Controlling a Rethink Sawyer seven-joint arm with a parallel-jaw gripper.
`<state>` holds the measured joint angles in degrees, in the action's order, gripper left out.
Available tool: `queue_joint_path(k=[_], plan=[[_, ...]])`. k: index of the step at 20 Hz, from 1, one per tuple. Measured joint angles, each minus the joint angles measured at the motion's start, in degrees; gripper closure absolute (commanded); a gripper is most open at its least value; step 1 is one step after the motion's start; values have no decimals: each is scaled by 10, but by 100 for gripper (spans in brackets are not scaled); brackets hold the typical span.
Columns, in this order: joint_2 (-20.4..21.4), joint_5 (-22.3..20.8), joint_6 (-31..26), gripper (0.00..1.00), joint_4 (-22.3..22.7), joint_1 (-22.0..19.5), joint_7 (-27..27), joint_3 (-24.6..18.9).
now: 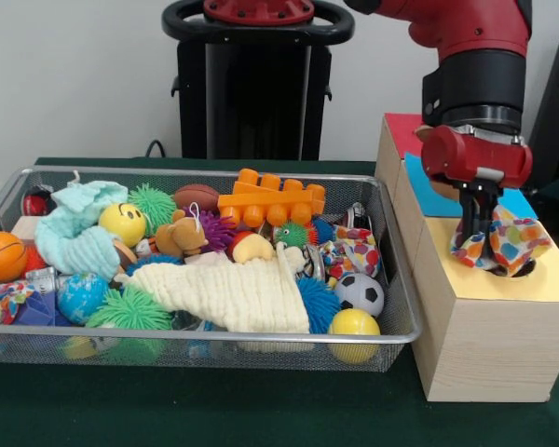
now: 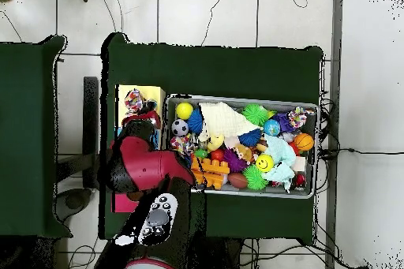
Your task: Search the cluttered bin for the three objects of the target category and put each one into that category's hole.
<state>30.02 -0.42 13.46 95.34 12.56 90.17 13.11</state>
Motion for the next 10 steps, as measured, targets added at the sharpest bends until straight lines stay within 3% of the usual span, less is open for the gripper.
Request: queue_joint_path(k=[10], plan=[[4,-1,-56,100,-15,-15,0,-17]])
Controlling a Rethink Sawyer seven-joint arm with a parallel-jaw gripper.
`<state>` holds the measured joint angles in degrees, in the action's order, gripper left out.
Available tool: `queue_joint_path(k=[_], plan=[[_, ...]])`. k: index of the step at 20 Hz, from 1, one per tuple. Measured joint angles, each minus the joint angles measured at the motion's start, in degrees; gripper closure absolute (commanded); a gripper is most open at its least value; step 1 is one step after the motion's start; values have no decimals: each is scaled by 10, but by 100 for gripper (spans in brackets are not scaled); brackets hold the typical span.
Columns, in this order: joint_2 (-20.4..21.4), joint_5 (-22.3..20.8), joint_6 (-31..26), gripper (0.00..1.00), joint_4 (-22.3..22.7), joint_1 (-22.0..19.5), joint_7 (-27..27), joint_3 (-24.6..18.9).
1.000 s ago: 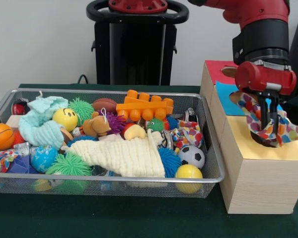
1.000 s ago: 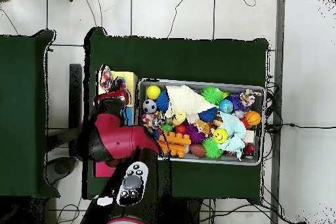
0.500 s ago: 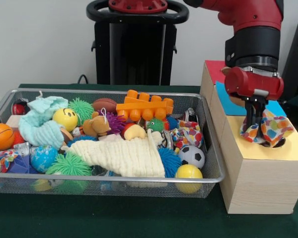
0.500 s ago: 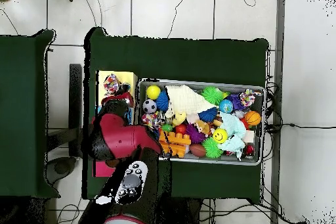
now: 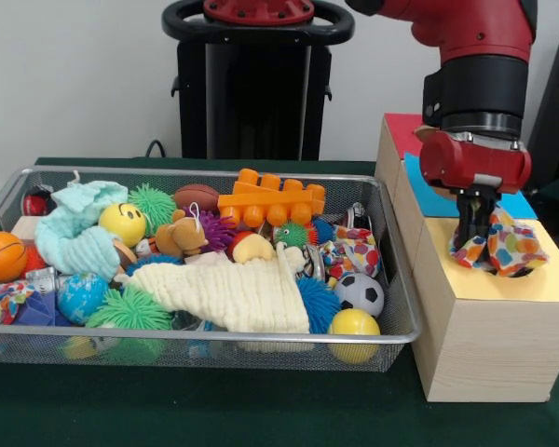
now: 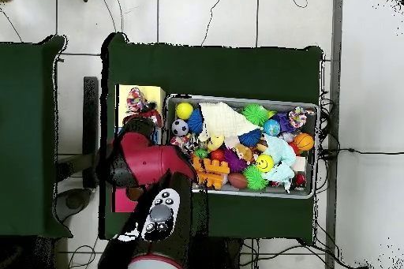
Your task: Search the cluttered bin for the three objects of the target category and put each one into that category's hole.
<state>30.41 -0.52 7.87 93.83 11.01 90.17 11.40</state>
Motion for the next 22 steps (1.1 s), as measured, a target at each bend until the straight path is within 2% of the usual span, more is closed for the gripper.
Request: queue_joint_path(k=[9,17,22], plan=[[13,-25,-7,100,2,-46,0,-54],[24,-71,-7,100,6,-106,0,-127],[27,-78,-17,100,6,-120,0,-144]])
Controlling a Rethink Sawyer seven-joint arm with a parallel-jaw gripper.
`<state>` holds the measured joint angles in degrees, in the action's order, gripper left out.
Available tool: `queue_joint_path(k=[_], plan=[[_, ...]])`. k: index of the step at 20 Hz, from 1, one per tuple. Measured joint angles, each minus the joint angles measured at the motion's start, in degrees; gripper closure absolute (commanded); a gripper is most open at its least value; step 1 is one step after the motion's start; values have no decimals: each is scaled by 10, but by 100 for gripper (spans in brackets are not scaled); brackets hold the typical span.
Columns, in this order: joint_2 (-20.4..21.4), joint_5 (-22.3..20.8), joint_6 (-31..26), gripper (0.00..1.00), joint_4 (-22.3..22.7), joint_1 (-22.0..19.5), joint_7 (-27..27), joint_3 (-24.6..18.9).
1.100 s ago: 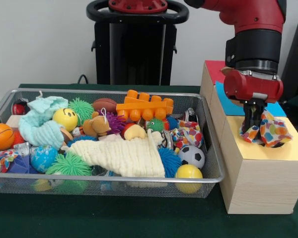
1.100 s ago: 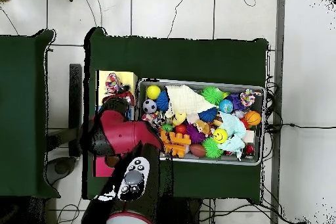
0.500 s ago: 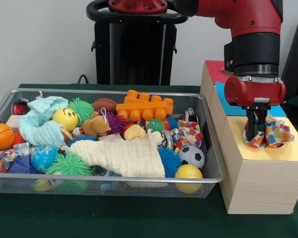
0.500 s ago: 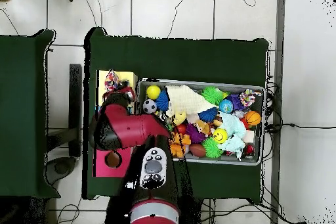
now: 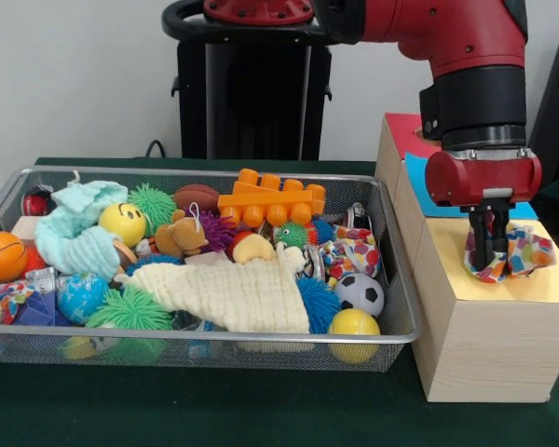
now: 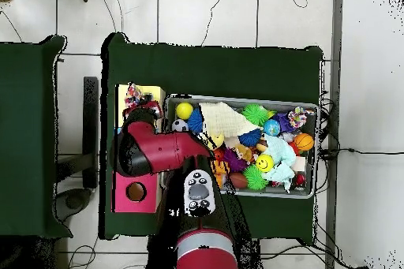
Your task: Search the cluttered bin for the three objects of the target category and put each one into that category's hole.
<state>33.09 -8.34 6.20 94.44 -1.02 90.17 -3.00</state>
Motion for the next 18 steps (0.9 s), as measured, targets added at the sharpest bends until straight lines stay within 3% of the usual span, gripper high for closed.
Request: queue_joint_path(k=[6,18], plan=[[5,0,-42,100,-8,-1,0,-5],[9,0,-178,100,-28,-2,0,-22]])
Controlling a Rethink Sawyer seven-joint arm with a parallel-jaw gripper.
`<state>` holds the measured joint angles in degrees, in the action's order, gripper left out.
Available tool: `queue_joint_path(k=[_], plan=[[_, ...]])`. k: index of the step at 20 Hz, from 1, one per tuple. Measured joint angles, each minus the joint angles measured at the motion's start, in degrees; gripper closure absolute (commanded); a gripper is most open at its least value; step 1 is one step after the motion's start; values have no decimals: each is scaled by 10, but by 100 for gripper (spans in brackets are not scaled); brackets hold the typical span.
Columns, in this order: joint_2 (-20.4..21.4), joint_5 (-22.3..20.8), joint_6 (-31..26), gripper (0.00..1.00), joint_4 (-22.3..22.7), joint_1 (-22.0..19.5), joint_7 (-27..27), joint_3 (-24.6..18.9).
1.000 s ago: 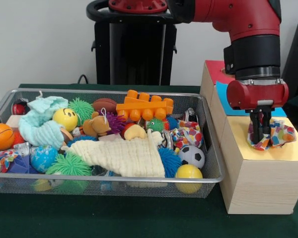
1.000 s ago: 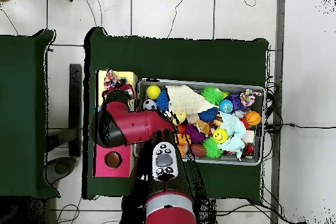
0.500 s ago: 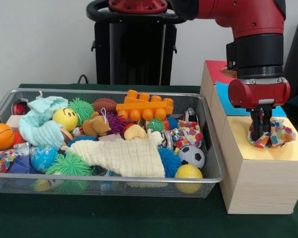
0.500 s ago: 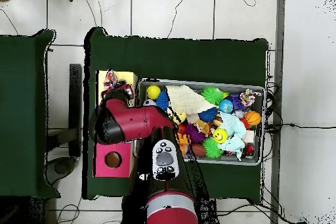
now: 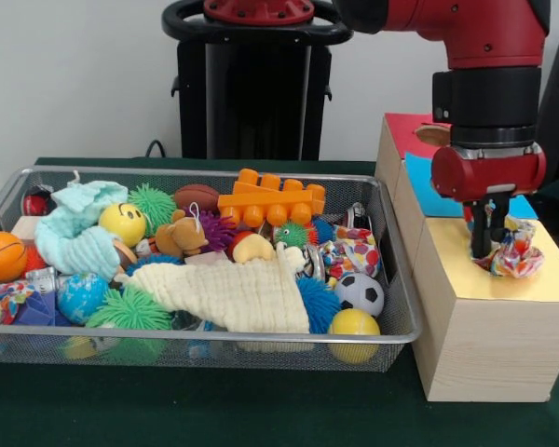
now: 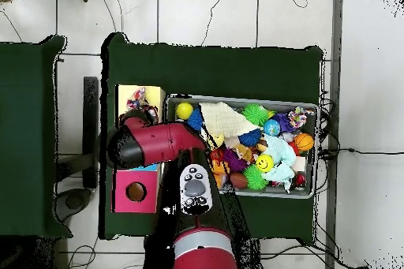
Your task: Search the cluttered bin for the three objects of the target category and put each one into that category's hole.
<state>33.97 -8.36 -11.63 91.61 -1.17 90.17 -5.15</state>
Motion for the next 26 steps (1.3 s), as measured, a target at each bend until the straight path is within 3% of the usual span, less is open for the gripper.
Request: queue_joint_path(k=[6,10,16,26], plan=[[-9,0,-7,100,4,-29,0,-37],[-17,-13,14,100,20,-75,0,-86],[-32,-38,47,100,31,-106,0,-122],[-33,-48,53,100,30,-107,0,-128]])
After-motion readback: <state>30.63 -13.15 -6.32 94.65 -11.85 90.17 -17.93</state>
